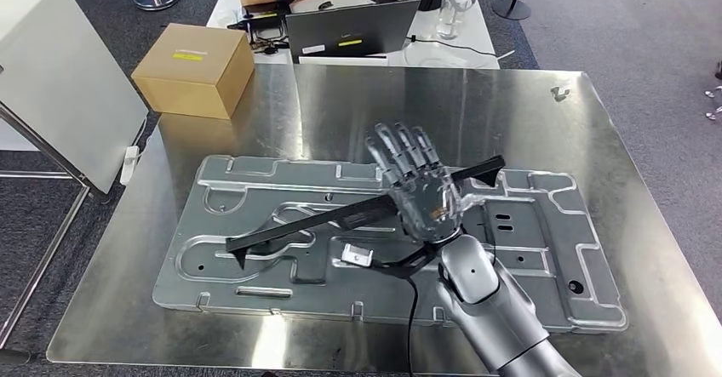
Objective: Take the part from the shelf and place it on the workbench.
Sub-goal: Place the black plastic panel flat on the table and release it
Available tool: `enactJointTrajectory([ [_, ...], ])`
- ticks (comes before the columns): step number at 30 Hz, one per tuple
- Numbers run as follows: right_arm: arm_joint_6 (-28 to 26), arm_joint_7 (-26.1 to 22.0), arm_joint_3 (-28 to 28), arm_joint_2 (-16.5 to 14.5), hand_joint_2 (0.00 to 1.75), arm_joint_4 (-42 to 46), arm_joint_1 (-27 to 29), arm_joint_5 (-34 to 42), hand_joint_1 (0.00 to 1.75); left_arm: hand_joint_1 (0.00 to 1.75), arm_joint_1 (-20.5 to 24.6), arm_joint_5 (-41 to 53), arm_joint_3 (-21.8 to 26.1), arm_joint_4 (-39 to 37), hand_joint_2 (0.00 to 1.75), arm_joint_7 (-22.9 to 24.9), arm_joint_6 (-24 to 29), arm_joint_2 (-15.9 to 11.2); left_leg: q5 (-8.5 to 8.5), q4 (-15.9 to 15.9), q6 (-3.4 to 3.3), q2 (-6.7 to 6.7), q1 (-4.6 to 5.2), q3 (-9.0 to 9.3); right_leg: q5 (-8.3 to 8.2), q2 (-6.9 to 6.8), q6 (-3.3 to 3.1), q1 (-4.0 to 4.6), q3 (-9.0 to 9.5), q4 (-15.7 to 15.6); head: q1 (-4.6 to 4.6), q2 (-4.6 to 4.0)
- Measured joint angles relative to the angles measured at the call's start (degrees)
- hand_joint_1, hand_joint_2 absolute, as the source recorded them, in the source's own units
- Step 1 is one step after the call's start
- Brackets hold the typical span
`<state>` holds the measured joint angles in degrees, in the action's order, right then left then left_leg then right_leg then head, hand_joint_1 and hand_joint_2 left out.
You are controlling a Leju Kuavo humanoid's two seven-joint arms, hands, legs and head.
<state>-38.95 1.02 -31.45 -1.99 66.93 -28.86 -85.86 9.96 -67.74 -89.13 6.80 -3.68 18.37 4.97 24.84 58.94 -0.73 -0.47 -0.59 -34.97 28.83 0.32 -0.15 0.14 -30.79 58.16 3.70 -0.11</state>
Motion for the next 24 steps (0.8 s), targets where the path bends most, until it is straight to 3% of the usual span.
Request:
enactJointTrajectory([
  [4,0.0,-1.7,7.5,1.2,1.75,2.5,-0.3,0.6,0.00,0.00,-0.5,-0.8,0.0,0.0,0.00,0.0,0.1,-0.1,0.01,0.0,-0.01,0.00,0.03,-0.01,0.00,0.00,0.00,-0.02,0.02,0.0,0.01,0.00],
  [7,0.0,-3.4,10.2,1.5,1.75,3.0,0.0,0.1,0.00,0.00,-0.7,-0.9,0.0,0.0,0.00,0.2,0.1,-0.1,0.02,0.0,-0.01,0.01,0.04,0.00,0.00,0.03,0.01,-0.02,0.01,0.0,-0.01,0.00],
  [24,0.0,-5.3,8.0,0.0,1.75,-0.5,1.1,0.5,0.00,0.00,-0.6,-0.8,0.0,0.0,0.00,0.2,-0.5,-0.2,0.02,-0.1,0.03,0.01,-0.02,0.04,0.05,0.01,-0.03,0.09,-0.01,0.1,-0.01,0.00],
])
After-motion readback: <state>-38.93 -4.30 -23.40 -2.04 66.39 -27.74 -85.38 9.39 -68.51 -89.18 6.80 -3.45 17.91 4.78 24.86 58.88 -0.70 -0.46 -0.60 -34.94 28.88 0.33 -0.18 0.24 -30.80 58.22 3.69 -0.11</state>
